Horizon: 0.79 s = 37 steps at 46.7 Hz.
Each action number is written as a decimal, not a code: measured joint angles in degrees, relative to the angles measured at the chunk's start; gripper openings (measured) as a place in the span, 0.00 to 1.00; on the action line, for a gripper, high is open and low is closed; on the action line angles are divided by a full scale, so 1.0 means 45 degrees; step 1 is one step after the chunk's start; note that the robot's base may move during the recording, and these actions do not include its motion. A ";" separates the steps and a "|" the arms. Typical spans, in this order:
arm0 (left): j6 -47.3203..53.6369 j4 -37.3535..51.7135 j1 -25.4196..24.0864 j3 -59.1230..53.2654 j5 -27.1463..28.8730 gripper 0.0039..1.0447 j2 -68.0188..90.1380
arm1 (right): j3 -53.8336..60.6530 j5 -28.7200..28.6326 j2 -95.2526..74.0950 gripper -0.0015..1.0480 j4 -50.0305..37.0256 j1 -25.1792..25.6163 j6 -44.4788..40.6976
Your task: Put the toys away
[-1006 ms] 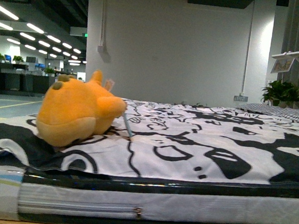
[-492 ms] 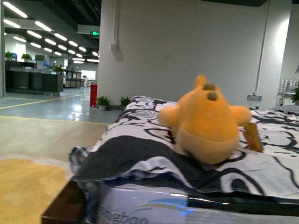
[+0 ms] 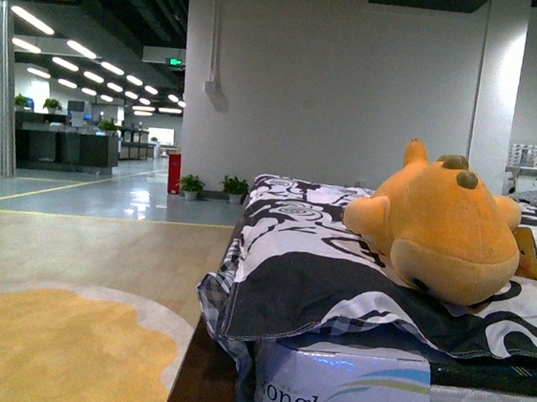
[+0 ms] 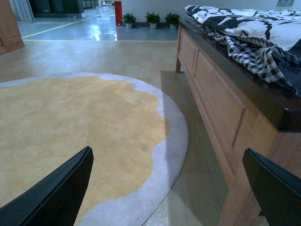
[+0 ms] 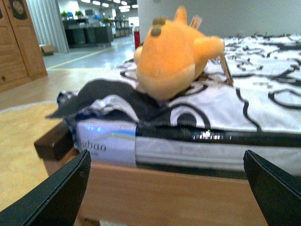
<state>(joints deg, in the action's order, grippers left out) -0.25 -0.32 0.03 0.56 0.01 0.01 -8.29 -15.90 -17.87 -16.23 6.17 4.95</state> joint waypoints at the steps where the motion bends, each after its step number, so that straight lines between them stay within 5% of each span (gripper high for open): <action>1: 0.0000 0.0000 0.0000 0.0000 0.0000 0.94 0.0000 | -0.0306 0.0068 -0.0719 0.94 -0.0627 -0.0034 0.0000; 8: 0.0000 0.0000 0.0000 0.0000 0.0000 0.94 0.0000 | -0.2783 0.1394 -0.5484 0.94 -0.3565 -0.1248 -0.0209; 15: 0.0000 0.0000 0.0000 0.0000 0.0000 0.94 0.0000 | -0.5022 0.2725 -0.8689 0.94 -0.4425 -0.2506 -0.0743; 37: 0.0000 0.0000 0.0000 0.0000 0.0000 0.94 0.0000 | -1.0346 0.4663 -1.4071 0.94 -0.2501 -0.3993 -0.0962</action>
<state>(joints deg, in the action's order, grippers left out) -0.25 -0.32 0.03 0.56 0.01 0.01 -54.85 5.08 -81.19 -27.49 -11.79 0.62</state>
